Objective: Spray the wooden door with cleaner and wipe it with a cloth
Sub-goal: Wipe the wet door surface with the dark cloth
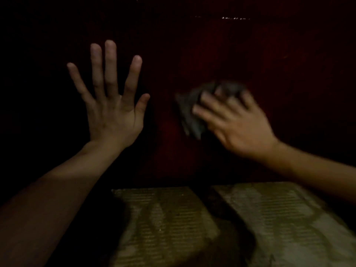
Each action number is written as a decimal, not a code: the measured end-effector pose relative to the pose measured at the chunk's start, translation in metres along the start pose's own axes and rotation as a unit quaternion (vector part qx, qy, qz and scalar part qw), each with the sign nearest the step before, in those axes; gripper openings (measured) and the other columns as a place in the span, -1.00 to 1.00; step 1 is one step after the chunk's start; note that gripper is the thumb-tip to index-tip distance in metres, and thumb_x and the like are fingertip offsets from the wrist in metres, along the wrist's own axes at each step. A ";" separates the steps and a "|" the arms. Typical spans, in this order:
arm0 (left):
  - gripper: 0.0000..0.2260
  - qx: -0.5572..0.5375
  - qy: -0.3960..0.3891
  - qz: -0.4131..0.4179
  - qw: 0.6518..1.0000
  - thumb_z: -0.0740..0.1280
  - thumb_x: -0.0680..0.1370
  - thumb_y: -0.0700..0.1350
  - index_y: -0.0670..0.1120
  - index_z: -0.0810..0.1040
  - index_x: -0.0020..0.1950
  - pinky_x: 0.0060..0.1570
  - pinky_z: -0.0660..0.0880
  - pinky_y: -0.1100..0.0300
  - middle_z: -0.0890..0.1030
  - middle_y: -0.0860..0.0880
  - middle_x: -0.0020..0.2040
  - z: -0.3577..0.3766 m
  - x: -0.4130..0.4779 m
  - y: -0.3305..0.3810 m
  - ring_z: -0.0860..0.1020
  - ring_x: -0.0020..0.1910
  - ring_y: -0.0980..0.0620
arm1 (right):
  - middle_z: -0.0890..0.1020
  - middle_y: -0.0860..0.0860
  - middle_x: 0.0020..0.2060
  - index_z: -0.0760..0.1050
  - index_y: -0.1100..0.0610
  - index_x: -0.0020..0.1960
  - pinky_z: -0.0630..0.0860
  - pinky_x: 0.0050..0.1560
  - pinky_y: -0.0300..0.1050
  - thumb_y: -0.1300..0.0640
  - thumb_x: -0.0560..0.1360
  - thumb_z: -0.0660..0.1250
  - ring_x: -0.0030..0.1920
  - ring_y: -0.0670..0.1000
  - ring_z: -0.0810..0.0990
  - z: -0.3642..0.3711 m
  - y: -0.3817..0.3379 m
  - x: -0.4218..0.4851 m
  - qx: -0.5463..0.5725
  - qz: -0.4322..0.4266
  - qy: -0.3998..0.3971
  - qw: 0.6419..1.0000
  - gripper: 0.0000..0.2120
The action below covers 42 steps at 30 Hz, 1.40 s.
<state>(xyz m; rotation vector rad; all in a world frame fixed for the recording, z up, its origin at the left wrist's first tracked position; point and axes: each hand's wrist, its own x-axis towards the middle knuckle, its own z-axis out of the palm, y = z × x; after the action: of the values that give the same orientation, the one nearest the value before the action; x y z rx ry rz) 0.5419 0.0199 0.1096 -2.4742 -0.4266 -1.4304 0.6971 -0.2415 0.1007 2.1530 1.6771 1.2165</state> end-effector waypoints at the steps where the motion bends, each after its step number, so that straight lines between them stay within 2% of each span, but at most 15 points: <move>1: -0.46 -0.004 0.003 0.003 1.000 0.04 0.74 0.18 0.00 -0.02 0.64 0.48 -0.24 -0.38 0.01 -0.33 0.59 0.000 0.000 0.000 0.06 0.58 -0.42 | -0.07 -0.02 0.63 -0.05 -0.12 0.67 -0.08 0.57 0.18 -0.05 0.71 0.11 0.65 0.06 -0.06 -0.017 0.010 0.018 -0.011 0.047 0.020 0.999 -0.40; 5: -0.47 -0.024 0.009 0.003 1.000 0.14 0.73 0.13 0.00 0.00 0.61 0.51 -0.26 -0.31 -0.02 -0.28 0.58 0.005 -0.004 -0.001 0.04 0.58 -0.40 | -0.06 0.09 0.65 -0.07 -0.05 0.68 -0.22 0.55 0.30 -0.06 0.73 0.04 0.64 0.17 -0.17 -0.026 0.002 0.046 -0.022 0.128 0.068 0.989 -0.43; 7: -0.46 -0.052 0.007 0.011 0.999 0.18 0.73 0.07 0.01 -0.03 0.60 0.52 -0.26 -0.30 -0.05 -0.23 0.57 0.008 -0.017 -0.002 -0.05 0.61 -0.35 | -0.11 0.03 0.64 -0.07 -0.07 0.68 -0.30 0.55 0.22 -0.03 0.69 0.11 0.66 0.10 -0.21 0.004 -0.027 0.034 -0.010 0.066 0.059 0.996 -0.37; 11: -0.42 -0.076 -0.037 0.030 0.996 0.16 0.74 0.04 0.10 -0.14 0.63 0.56 -0.31 -0.25 -0.06 -0.23 0.59 0.016 -0.058 -0.015 -0.33 0.65 -0.01 | 0.07 -0.06 0.64 0.04 -0.03 0.67 -0.10 0.56 0.06 0.05 0.56 0.23 0.49 0.00 0.25 0.084 -0.104 -0.024 0.017 -0.149 -0.063 0.987 -0.27; 14: -0.50 -0.088 -0.056 0.011 0.995 0.12 0.74 0.01 0.03 -0.01 0.63 0.58 -0.32 -0.21 -0.05 -0.19 0.60 0.020 -0.071 -0.020 -0.27 0.64 -0.03 | 0.18 -0.09 0.62 -0.09 0.00 0.63 -0.62 0.45 0.13 0.01 0.61 0.08 0.59 -0.08 0.22 0.133 -0.153 -0.073 -0.007 -0.252 -0.192 0.948 -0.36; 17: -0.47 -0.081 -0.042 0.004 0.996 0.21 0.71 -0.07 0.04 0.03 0.62 0.59 -0.28 -0.23 -0.03 -0.15 0.60 0.021 -0.070 -0.016 -0.18 0.62 -0.08 | 0.14 -0.09 0.63 -0.15 0.00 0.60 -0.75 0.30 0.18 -0.01 0.64 0.04 0.62 -0.08 0.07 0.147 -0.166 -0.088 -0.035 -0.274 -0.278 0.920 -0.40; 20: -0.46 -0.078 -0.034 -0.002 0.996 0.22 0.70 -0.08 0.04 0.04 0.61 0.60 -0.25 -0.25 -0.01 -0.14 0.60 0.021 -0.069 -0.015 -0.18 0.65 -0.07 | -0.08 -0.04 0.65 -0.26 0.05 0.63 -0.79 0.26 0.16 -0.02 0.70 0.01 0.59 -0.03 -0.20 0.140 -0.152 -0.081 -0.030 -0.269 -0.253 0.929 -0.37; 23: -0.51 -0.078 -0.030 -0.004 0.996 0.22 0.69 -0.08 0.03 0.14 0.59 0.62 -0.14 -0.23 0.05 -0.10 0.59 0.010 -0.069 -0.021 0.00 0.64 -0.17 | 0.03 -0.06 0.63 -0.04 0.00 0.67 -0.43 0.55 0.04 0.05 0.63 0.05 0.55 -0.03 0.31 0.099 -0.122 -0.038 0.043 -0.179 -0.137 0.973 -0.36; 24: -0.53 -0.076 -0.027 -0.005 0.997 0.22 0.68 -0.08 0.02 0.17 0.58 0.62 -0.10 -0.22 0.09 -0.09 0.58 0.006 -0.068 -0.022 0.05 0.62 -0.17 | 0.01 -0.07 0.63 0.00 -0.03 0.67 -0.35 0.57 0.02 0.07 0.61 0.08 0.51 -0.02 0.35 0.080 -0.110 -0.017 0.059 -0.149 -0.083 0.984 -0.35; 27: -0.57 -0.080 0.003 -0.063 0.995 0.17 0.70 -0.03 0.01 0.20 0.57 0.59 0.00 -0.28 0.15 -0.10 0.59 -0.002 -0.059 -0.020 0.12 0.61 -0.16 | -0.06 -0.05 0.65 -0.03 -0.06 0.68 -0.30 0.58 0.06 0.02 0.67 0.12 0.59 0.05 0.10 0.013 -0.070 0.054 0.043 -0.076 0.021 0.996 -0.37; 30: -0.55 -0.116 0.032 -0.165 0.979 0.04 0.73 0.07 -0.04 0.16 0.60 0.61 0.00 -0.18 0.15 -0.23 0.64 -0.010 -0.052 -0.020 0.08 0.65 -0.22 | -0.07 0.00 0.67 -0.13 -0.05 0.69 -0.30 0.57 0.13 -0.05 0.72 -0.03 0.64 0.06 -0.18 -0.041 -0.052 0.111 0.035 0.030 0.073 0.996 -0.42; 34: -0.51 -0.172 0.050 -0.164 0.970 -0.01 0.74 0.08 -0.12 0.15 0.62 0.64 -0.03 -0.04 0.09 -0.35 0.64 -0.018 -0.057 -0.024 0.03 0.66 -0.30 | -0.07 0.07 0.68 -0.18 0.00 0.68 -0.31 0.54 0.23 -0.03 0.67 -0.04 0.64 0.12 -0.18 -0.044 -0.080 0.154 0.020 0.070 0.101 0.992 -0.36; 37: -0.47 -0.220 0.065 -0.191 0.954 -0.03 0.74 0.09 -0.17 0.14 0.63 0.65 -0.01 -0.08 0.03 -0.35 0.65 -0.023 -0.045 -0.023 -0.03 0.67 -0.31 | 0.13 0.09 0.65 -0.11 0.12 0.64 -0.43 0.53 0.14 0.08 0.67 0.15 0.64 0.12 -0.01 0.004 -0.141 0.133 0.044 -0.107 -0.011 0.993 -0.35; 39: -0.47 -0.225 0.061 -0.190 0.954 -0.04 0.74 0.10 -0.16 0.13 0.64 0.64 0.06 -0.18 0.02 -0.30 0.66 -0.027 -0.047 -0.023 -0.03 0.68 -0.26 | -0.08 0.04 0.67 -0.36 0.11 0.55 -0.66 0.38 0.14 -0.01 0.72 0.00 0.66 0.08 -0.12 0.046 -0.186 0.085 0.008 -0.221 -0.170 0.960 -0.37; 42: -0.50 -0.215 0.049 -0.196 0.956 0.00 0.74 0.07 -0.10 0.15 0.64 0.62 0.13 -0.21 0.05 -0.24 0.67 -0.024 -0.060 -0.023 -0.01 0.69 -0.20 | -0.38 -0.02 0.61 -0.60 0.09 0.50 -0.65 0.29 0.13 -0.05 0.72 -0.10 0.64 -0.01 -0.26 0.092 -0.226 0.024 0.004 -0.262 -0.273 0.926 -0.31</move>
<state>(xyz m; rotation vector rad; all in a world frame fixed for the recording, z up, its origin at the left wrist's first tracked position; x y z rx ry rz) 0.4853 0.0246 0.0705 -2.7409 -0.6780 -1.9750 0.5922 -0.1077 -0.0752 1.6480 1.7994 0.4113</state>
